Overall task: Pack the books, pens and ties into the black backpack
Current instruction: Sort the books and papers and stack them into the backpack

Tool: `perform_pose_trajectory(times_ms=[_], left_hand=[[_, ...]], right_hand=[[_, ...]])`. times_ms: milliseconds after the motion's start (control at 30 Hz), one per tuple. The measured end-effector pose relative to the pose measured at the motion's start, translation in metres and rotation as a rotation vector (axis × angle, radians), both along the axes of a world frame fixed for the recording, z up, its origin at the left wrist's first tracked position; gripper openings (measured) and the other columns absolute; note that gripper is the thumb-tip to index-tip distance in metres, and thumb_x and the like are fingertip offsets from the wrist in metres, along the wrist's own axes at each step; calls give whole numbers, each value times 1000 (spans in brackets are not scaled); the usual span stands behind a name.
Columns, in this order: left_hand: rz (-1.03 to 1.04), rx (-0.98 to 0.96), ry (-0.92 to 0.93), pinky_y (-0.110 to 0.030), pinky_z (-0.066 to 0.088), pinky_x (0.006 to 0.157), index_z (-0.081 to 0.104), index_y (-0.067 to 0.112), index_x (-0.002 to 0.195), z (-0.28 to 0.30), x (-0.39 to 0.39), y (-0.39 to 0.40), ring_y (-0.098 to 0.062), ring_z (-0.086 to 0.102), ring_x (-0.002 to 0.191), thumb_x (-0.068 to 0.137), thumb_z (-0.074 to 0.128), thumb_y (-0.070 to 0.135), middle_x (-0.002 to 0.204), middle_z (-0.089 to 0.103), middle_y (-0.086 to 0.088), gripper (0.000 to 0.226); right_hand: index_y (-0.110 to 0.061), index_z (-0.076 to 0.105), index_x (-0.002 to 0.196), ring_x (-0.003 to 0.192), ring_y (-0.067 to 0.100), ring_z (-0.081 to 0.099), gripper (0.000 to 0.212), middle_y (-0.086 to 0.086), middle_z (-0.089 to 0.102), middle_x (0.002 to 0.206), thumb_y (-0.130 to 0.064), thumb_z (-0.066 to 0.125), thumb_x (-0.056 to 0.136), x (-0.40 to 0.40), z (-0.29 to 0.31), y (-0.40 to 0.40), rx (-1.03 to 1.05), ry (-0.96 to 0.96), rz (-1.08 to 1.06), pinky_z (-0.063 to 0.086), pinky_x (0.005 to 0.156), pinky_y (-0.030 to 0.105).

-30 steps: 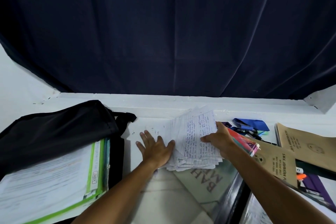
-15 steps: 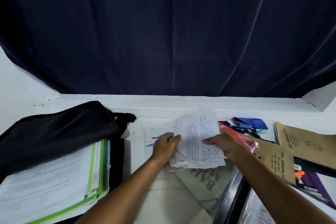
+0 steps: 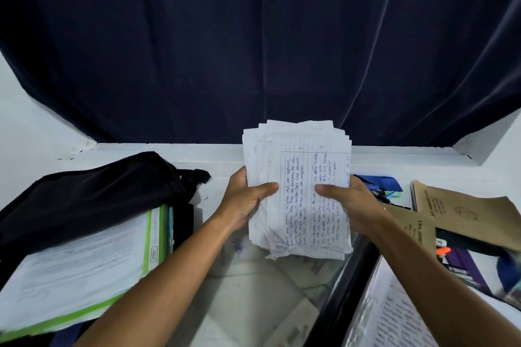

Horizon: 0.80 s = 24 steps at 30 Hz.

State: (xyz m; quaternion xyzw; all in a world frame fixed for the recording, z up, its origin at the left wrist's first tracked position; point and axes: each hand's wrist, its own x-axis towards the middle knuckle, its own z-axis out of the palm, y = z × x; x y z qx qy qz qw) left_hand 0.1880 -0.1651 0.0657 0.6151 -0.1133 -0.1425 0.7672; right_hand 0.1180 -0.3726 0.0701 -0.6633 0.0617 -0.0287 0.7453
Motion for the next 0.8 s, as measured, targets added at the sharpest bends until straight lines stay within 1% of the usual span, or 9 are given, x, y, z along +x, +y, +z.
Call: perform_pose_trajectory(times_ms=[33,67,167,267,400,533,600,700,800], left_hand=[[3,-8,-24,-31,59,80,63,9,107,4,-8,1,-22,72,98,79,70,-12,103,75,-6,36],[15,-10,-49,-31,59,79,63,10,108,7,-16,4,-21,72,97,78,72,-11,102,76,-4,37],[82,-11,-95,-23,58,68,63,11,104,13,-35,21,-13,74,87,78,73,-9,92,77,1,35],[122,-1,-131,-25,58,71,63,9,109,16,-47,48,-17,73,93,77,74,-7,98,76,-2,37],[159,-38,-152,-30,59,79,63,8,113,23,-66,84,-24,71,101,79,72,-8,106,75,-7,38],[156,-38,-205,-31,59,81,62,8,114,27,-98,128,-24,71,102,79,73,-7,109,74,-7,39],[156,-43,-201,-30,59,78,63,8,110,20,-119,152,-24,71,101,77,73,-7,107,74,-7,38],[144,-18,-196,-34,58,80,65,9,110,2,-151,184,-26,71,102,73,77,1,108,74,-8,39],[135,43,-204,-35,58,80,67,11,107,-15,-184,212,-23,72,99,73,78,4,105,75,-5,37]], right_hand=[[-10,66,109,92,21,72,27,3,75,101,3,62,86,-3,2,7,7,-26,-8,60,70,35],[-8,66,111,93,21,72,27,3,75,102,2,64,85,-7,3,15,1,-46,-16,60,72,36],[-9,63,117,100,24,70,40,4,73,109,-9,72,78,-14,1,41,-43,-96,-32,55,88,47],[-14,63,117,105,23,69,40,3,71,114,-15,72,79,-24,4,69,-95,-155,2,52,94,53],[-7,64,117,104,22,69,32,5,72,113,-5,66,86,-38,15,104,-65,-199,56,53,93,50],[-7,66,111,100,21,71,28,4,74,107,-6,69,83,-68,19,142,-60,-251,91,57,88,43],[-4,66,112,103,25,69,31,7,73,110,-8,70,81,-87,10,161,-56,-270,118,56,88,43],[0,67,109,105,31,68,35,13,72,111,-9,72,76,-115,-9,189,-38,-279,133,54,90,47],[-3,67,107,100,28,70,34,9,74,106,-3,70,74,-148,-29,217,12,-262,133,57,84,40]])
